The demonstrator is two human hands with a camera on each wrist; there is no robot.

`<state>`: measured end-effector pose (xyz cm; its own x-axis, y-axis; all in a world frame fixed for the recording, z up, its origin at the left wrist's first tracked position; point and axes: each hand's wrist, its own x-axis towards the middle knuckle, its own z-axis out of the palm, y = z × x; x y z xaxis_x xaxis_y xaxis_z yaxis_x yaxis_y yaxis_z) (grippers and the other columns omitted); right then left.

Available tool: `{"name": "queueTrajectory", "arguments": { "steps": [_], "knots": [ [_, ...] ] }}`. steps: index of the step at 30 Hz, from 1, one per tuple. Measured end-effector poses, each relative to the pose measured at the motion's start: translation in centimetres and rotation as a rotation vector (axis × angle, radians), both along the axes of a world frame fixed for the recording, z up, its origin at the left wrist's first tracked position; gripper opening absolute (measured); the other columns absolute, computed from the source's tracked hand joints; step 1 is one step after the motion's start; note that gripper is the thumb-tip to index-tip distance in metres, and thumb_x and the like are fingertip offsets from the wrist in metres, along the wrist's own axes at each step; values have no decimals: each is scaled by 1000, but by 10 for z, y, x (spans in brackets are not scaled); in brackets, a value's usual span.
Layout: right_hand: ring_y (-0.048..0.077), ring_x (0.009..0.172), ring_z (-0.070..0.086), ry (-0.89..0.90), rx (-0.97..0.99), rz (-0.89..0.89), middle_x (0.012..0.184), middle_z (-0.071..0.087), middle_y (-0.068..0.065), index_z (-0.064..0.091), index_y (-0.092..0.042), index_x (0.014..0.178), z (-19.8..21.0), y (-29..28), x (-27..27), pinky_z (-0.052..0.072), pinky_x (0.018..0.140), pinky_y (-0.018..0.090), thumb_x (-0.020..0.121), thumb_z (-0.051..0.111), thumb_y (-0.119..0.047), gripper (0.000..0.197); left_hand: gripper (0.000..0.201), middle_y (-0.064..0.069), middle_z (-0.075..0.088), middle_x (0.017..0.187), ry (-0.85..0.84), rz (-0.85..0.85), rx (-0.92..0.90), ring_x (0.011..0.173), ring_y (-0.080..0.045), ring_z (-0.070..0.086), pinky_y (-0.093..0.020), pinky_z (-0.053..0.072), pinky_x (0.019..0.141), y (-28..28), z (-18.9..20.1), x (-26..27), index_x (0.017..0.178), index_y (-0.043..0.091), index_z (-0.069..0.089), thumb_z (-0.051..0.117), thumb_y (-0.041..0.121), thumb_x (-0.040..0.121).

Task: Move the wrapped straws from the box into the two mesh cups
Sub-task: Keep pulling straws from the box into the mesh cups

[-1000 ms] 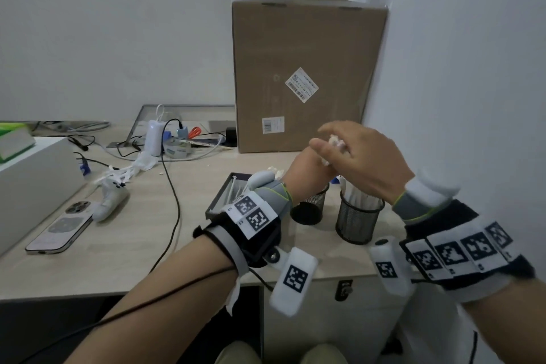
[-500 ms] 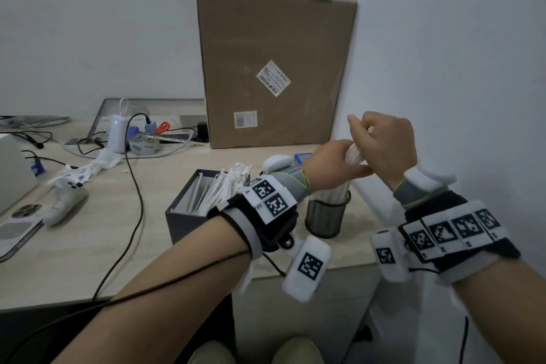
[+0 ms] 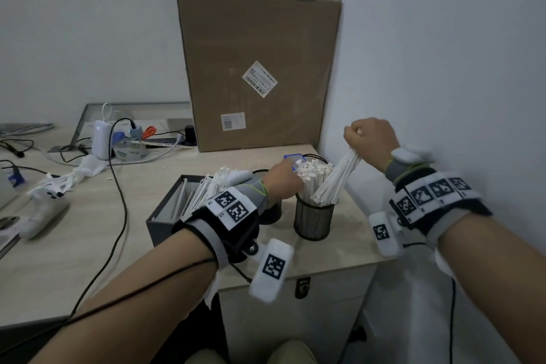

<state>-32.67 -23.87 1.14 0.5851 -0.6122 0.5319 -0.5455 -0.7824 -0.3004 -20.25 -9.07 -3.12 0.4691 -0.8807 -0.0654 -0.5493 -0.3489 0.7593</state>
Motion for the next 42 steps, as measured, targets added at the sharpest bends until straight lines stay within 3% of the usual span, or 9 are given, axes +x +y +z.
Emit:
{"name": "queueTrajectory", "arguments": {
  "steps": [3,7,14,20,25,28,30,39,42],
  "knots": [
    [29,60,40,50,-13,-33,48,34,3,31,-16,47,-4,-5,9,24,56,31,92,45,-20,48,12,-3,45,79,0,-78,30,67,-14,41,-24,34,59,0,-5,-5,92,14,37,42,3,92],
    [30,62,43,143,-66,-8,51,39,2,35,-16,52,-7,1,18,27,58,31,96,41,-26,46,39,-16,56,112,49,-86,41,89,-23,47,-33,40,74,-5,-14,-4,127,7,37,50,8,90],
    [36,72,59,263,-256,31,79,64,17,60,-5,89,-27,20,32,36,61,32,101,34,-32,40,53,-19,56,120,-11,-106,20,90,-23,49,-36,43,78,-10,-21,-1,139,6,31,50,9,90],
    [33,70,56,321,-279,-25,88,67,18,58,-5,91,-42,27,41,32,60,32,101,32,-33,39,32,-20,58,113,-37,-82,-23,88,-25,50,-39,43,77,-12,-30,0,116,2,46,56,10,86],
    [34,87,60,212,-271,11,101,62,13,60,-7,94,-72,28,34,38,64,35,95,30,-43,47,40,-20,59,110,-5,-78,-92,93,-32,58,-44,49,82,-15,-37,2,123,5,45,54,7,85],
    [24,136,36,208,-99,92,148,39,7,49,-13,133,-83,21,30,34,100,41,92,15,-49,64,54,-19,58,116,-77,-88,-73,104,-35,58,-48,49,89,-18,-38,1,139,4,31,51,15,90],
    [16,147,16,238,9,147,158,23,1,35,-16,145,-85,20,28,19,113,37,94,16,-47,63,64,-22,52,125,-145,-82,-47,112,-37,53,-42,46,92,-20,-39,-1,148,1,14,44,23,96],
    [12,148,-12,336,144,247,161,1,-10,4,-28,152,-87,22,20,-9,118,47,99,15,-51,59,57,-23,39,139,-272,4,15,117,-40,48,-42,39,97,-37,-44,-10,150,9,12,33,24,100],
    [11,148,-10,36,269,250,160,0,-13,1,-31,152,-82,24,7,-7,116,43,89,23,-63,74,67,-22,31,143,-253,15,33,122,-37,47,-39,40,101,-32,-41,-8,151,10,8,43,32,98]
  ]
}}
